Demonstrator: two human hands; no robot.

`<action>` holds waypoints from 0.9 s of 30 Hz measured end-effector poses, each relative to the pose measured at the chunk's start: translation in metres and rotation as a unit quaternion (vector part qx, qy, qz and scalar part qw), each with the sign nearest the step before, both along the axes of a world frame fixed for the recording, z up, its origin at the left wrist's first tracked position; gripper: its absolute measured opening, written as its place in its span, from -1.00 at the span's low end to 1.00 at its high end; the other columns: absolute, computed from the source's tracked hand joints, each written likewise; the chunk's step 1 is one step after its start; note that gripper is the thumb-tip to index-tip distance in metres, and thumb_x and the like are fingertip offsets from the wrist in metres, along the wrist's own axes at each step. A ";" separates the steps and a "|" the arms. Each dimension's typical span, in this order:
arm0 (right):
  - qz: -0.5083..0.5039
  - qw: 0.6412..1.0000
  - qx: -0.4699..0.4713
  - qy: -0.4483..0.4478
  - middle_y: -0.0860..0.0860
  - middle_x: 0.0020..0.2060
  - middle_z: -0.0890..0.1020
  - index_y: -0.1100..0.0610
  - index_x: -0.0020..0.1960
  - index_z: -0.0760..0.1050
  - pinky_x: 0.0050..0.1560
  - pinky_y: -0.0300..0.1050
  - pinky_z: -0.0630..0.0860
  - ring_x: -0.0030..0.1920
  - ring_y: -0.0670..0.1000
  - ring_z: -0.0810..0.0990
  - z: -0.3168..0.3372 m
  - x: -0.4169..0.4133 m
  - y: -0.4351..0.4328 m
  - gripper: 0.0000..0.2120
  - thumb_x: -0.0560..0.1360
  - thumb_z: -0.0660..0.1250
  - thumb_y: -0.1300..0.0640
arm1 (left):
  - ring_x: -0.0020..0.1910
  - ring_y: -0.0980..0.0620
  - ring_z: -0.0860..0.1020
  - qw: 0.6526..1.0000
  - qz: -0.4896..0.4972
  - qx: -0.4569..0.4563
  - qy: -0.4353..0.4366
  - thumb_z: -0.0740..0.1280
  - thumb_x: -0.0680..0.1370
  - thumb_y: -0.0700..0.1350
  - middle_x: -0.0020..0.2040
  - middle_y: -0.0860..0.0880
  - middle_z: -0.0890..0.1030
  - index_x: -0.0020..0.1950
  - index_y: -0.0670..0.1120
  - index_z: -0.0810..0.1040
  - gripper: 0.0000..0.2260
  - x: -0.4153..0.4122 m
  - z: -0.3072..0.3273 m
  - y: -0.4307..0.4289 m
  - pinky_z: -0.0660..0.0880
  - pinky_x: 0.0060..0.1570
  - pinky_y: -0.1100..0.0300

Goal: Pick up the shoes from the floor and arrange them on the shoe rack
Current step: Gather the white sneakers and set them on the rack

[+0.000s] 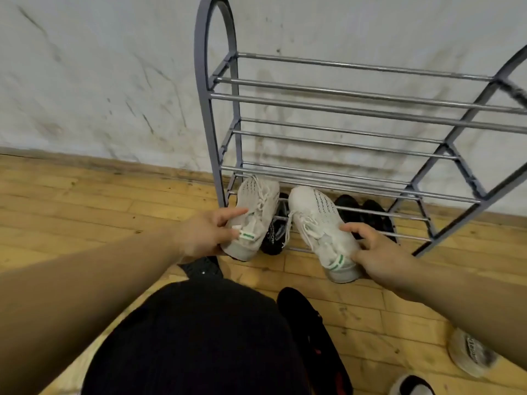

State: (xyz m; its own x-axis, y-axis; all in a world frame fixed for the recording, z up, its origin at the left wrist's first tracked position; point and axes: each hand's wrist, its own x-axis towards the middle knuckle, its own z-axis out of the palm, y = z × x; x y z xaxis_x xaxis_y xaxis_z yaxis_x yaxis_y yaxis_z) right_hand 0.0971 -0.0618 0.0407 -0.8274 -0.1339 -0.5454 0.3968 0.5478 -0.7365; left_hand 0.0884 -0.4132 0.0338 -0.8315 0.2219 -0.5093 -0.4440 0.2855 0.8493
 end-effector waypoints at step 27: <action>0.013 0.940 0.207 0.272 0.00 0.42 0.29 -0.15 0.61 -0.01 0.29 0.09 0.45 0.39 0.12 0.38 -0.123 -0.115 -0.064 -0.16 0.51 0.42 -0.11 | 0.38 -0.18 0.47 0.820 -0.039 -0.522 0.232 0.11 0.64 0.30 0.66 -0.03 0.06 0.62 0.01 0.10 -0.36 -0.085 -0.108 0.024 0.52 0.12 -0.04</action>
